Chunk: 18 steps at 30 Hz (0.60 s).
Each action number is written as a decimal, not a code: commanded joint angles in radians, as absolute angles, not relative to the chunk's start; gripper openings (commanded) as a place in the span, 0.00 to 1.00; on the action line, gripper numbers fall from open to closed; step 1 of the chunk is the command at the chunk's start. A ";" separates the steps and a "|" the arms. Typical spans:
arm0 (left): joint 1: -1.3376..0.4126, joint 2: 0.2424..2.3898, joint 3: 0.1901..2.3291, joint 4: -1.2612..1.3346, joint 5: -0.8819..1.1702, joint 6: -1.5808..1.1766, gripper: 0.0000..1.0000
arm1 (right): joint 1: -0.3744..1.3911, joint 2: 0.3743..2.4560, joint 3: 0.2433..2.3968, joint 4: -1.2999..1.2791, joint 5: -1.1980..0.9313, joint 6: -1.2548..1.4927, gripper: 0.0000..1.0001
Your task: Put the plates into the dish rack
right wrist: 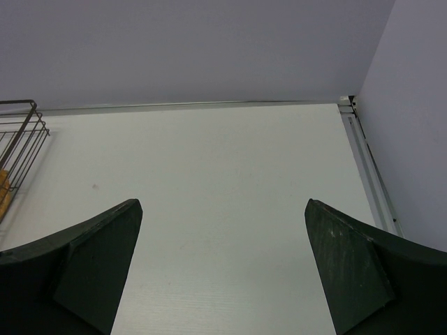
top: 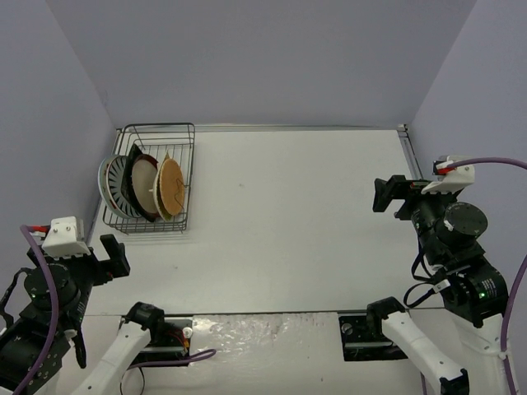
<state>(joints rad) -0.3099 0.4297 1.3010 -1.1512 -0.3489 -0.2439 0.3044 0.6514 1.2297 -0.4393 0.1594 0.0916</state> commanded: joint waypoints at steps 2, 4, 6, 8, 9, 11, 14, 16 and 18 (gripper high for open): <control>-0.307 0.438 1.332 -1.186 -0.366 -0.277 0.97 | 0.326 0.671 1.263 -0.383 0.213 0.059 1.00; -0.307 0.431 1.325 -1.190 -0.361 -0.281 0.97 | 0.332 0.675 1.268 -0.383 0.218 0.053 1.00; -0.307 0.430 1.315 -1.188 -0.355 -0.288 0.97 | 0.337 0.679 1.270 -0.383 0.219 0.051 1.00; -0.307 0.438 1.305 -1.187 -0.347 -0.297 0.97 | 0.339 0.685 1.270 -0.382 0.221 0.051 1.00; -0.307 0.444 1.302 -1.190 -0.337 -0.298 0.97 | 0.339 0.688 1.268 -0.380 0.221 0.051 1.00; -0.307 0.457 1.301 -1.196 -0.321 -0.302 0.97 | 0.339 0.690 1.266 -0.376 0.221 0.054 1.00; -0.307 0.461 1.294 -1.198 -0.299 -0.306 0.97 | 0.339 0.699 1.264 -0.367 0.216 0.054 1.00; -0.307 0.462 1.288 -1.195 -0.292 -0.311 0.97 | 0.339 0.700 1.264 -0.365 0.215 0.052 1.00; -0.307 0.463 1.282 -1.190 -0.285 -0.316 0.97 | 0.339 0.702 1.266 -0.364 0.214 0.049 1.00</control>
<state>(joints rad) -0.3099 0.4172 1.2835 -1.2221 -0.3115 -0.2917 0.3302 0.6762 1.2362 -0.4385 0.1951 0.0690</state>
